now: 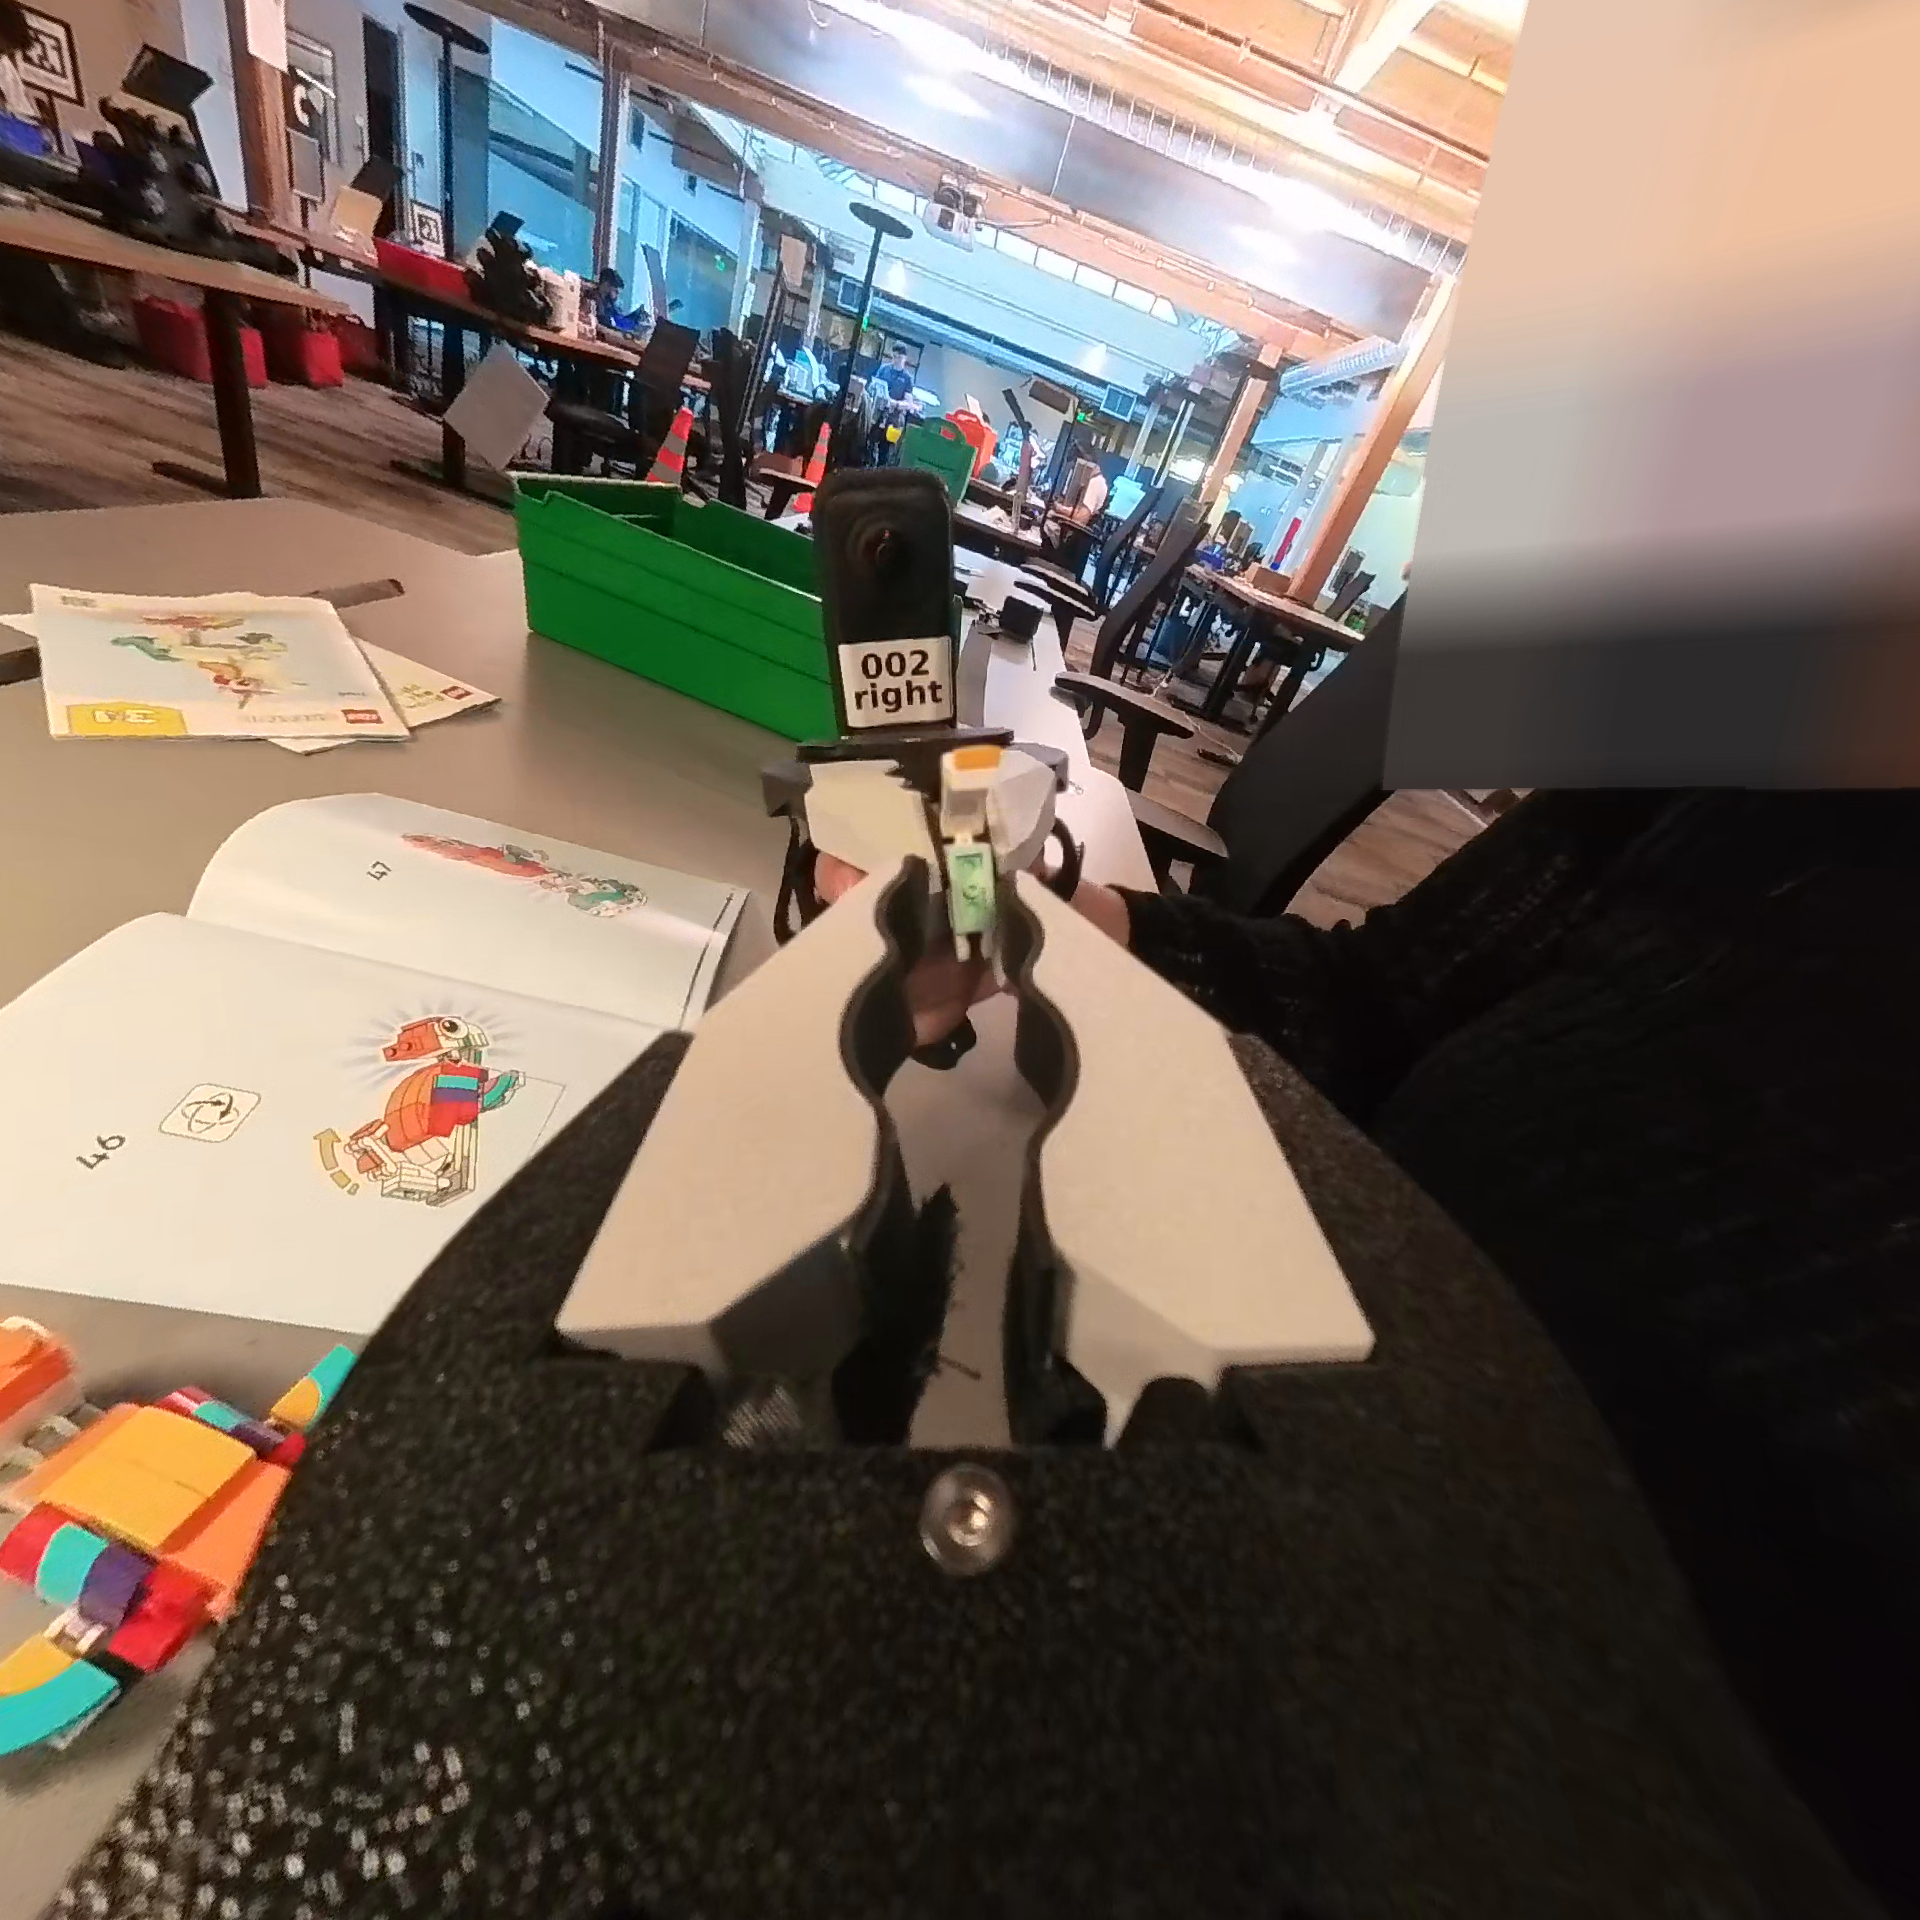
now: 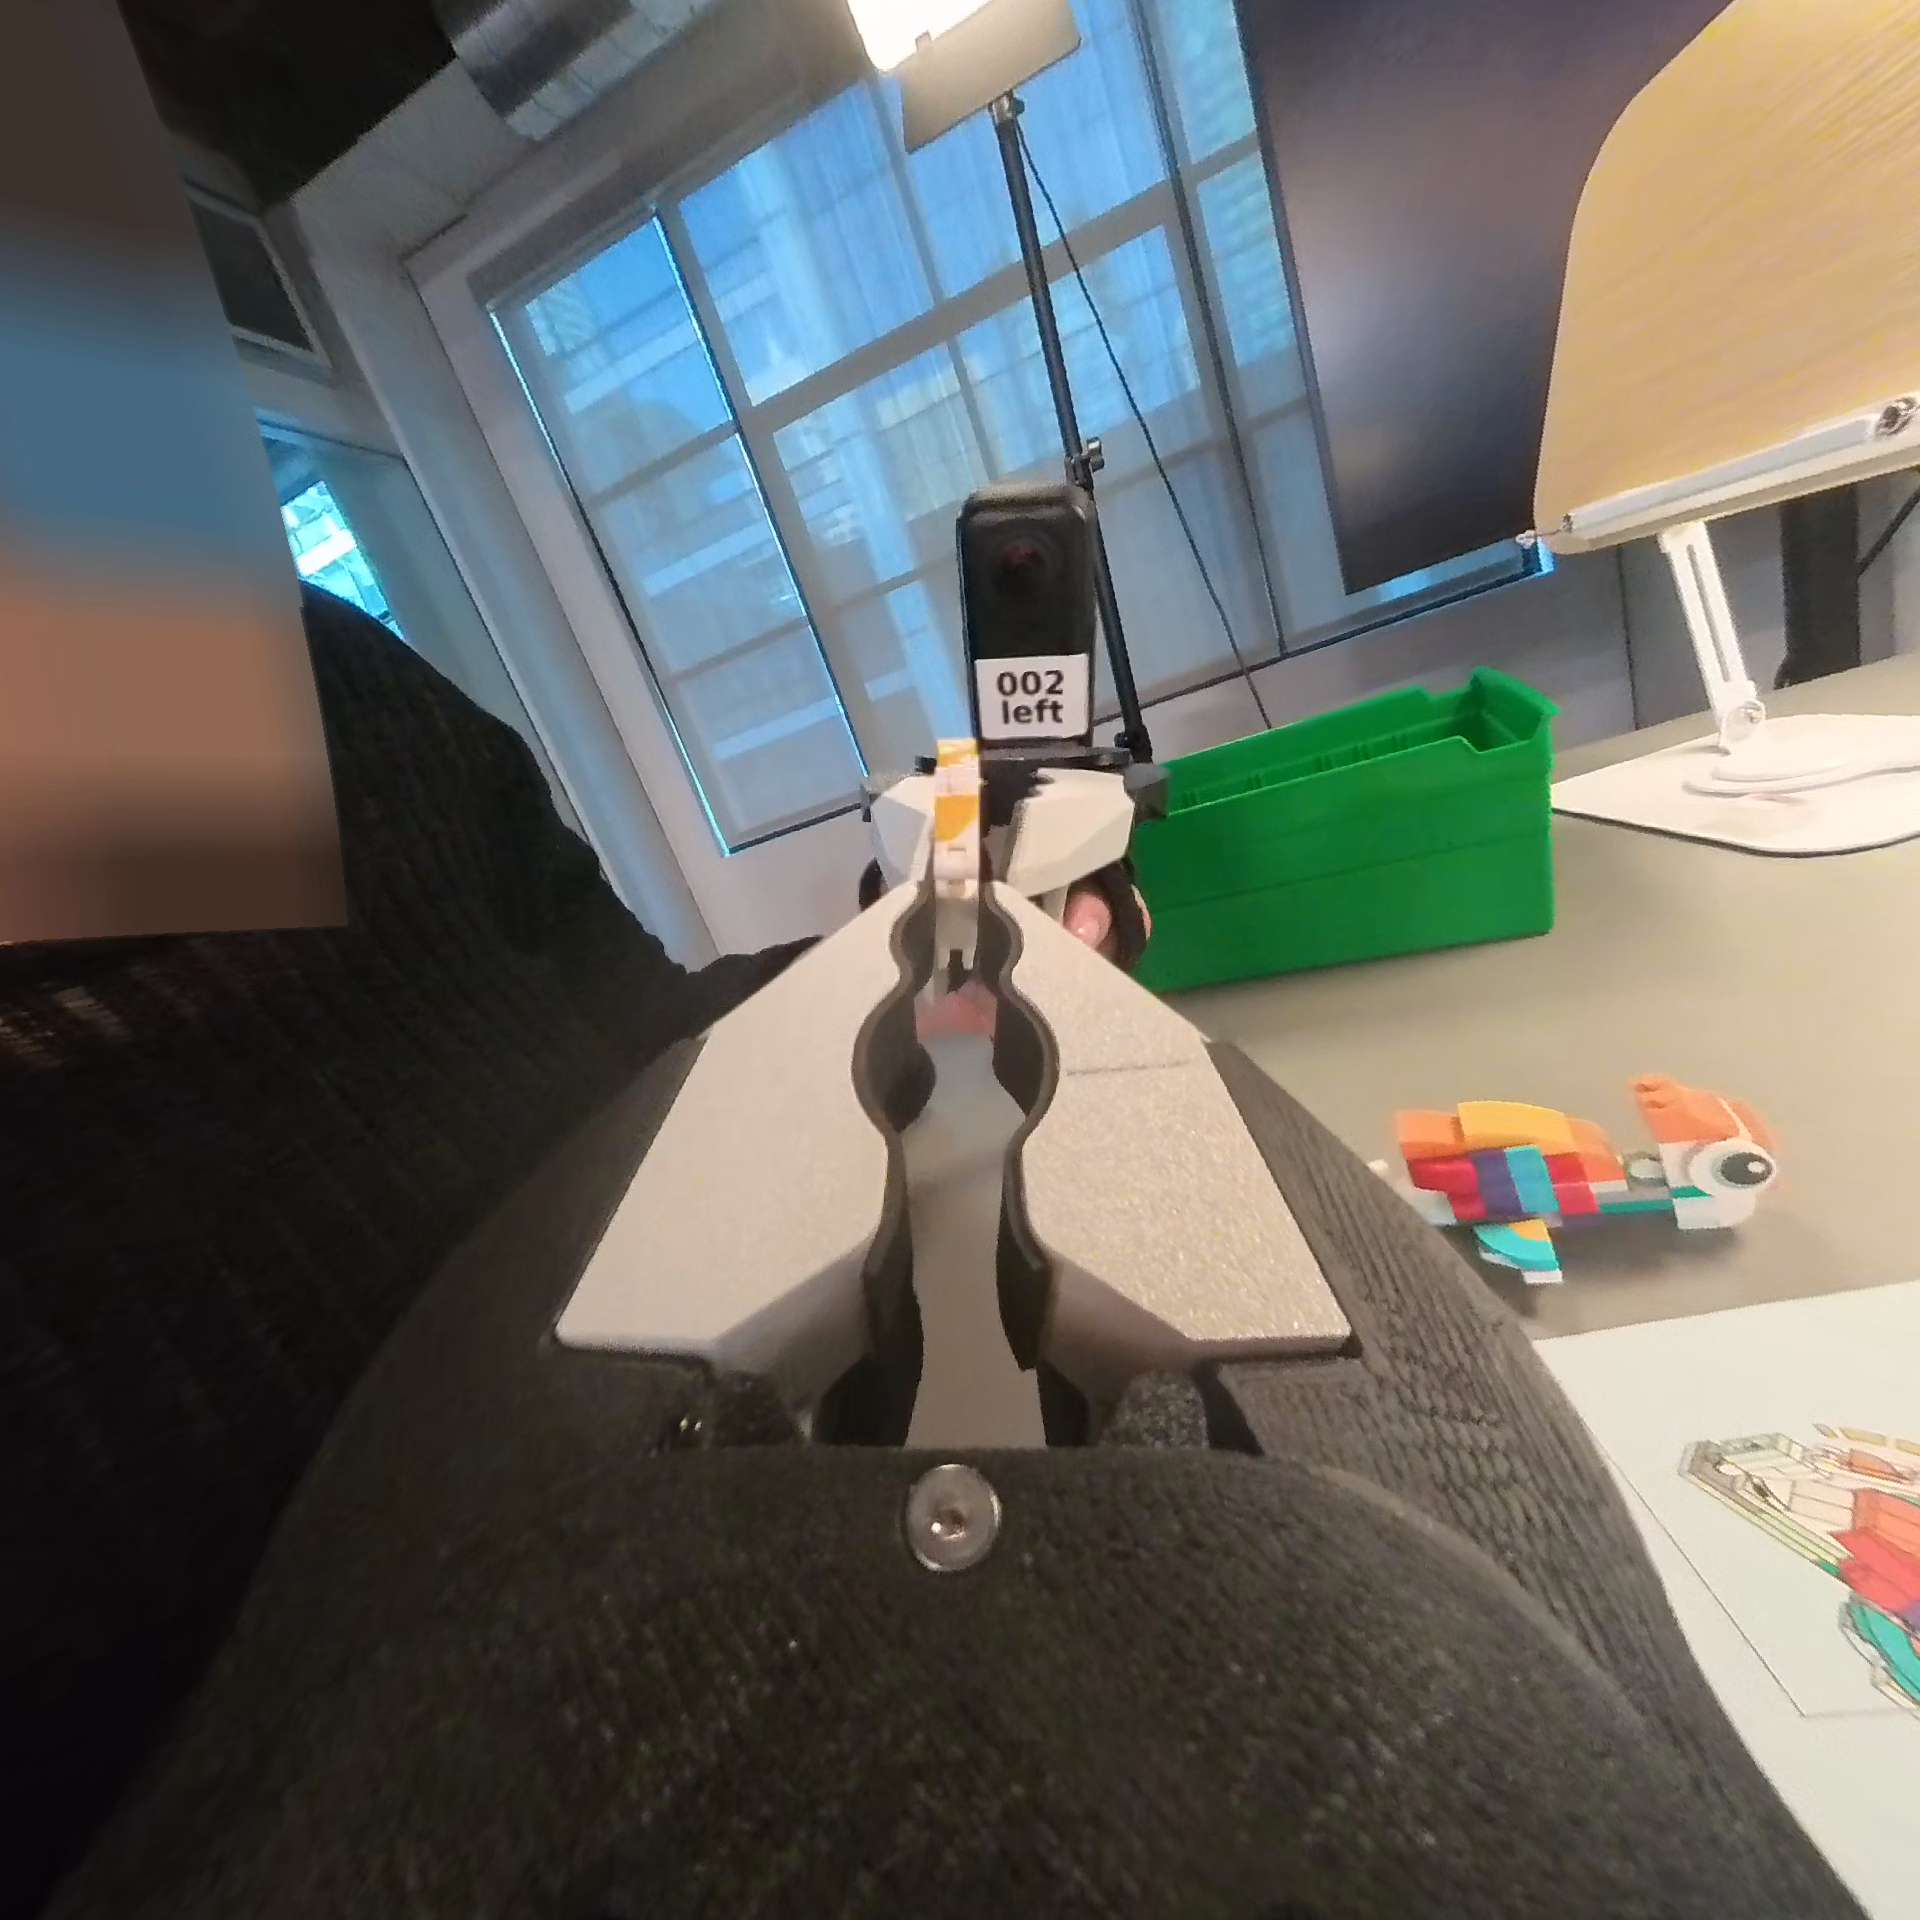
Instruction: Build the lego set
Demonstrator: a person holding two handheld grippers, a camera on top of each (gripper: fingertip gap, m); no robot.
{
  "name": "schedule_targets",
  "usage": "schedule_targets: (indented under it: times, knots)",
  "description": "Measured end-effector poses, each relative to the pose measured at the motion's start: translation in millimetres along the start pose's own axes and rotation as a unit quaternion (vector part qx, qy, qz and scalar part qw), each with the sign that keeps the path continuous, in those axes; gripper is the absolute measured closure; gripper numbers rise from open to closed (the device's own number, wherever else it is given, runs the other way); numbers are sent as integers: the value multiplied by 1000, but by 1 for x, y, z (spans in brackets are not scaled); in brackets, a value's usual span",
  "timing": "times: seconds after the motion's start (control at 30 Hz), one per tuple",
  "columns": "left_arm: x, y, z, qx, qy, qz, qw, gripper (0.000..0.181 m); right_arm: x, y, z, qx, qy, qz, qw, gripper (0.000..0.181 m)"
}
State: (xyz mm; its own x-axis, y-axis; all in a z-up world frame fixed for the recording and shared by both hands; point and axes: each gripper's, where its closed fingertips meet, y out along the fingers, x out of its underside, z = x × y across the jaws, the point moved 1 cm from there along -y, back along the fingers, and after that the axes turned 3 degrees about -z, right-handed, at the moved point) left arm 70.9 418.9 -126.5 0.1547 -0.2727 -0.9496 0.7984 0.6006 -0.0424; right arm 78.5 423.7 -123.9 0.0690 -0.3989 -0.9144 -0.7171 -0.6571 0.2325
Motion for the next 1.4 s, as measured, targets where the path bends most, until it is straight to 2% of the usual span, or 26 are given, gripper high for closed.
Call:
schedule_targets:
  times: [0.33,0.63,1.17,1.4]
  knots:
    - [8,-4,1,6,1,-28,1000,171,9,4,-1,-9,10,-22,1000,175]
    - [39,-4,13,-7,27,-84,996,171,39,1,-11,-8,-36,-106,994,176]
    - [46,-5,11,2,9,-69,998,171,47,0,-9,-1,-29,-124,992,176]
    - [45,-1,6,-8,-4,-58,998,149,43,-4,5,35,-7,-113,993,176]
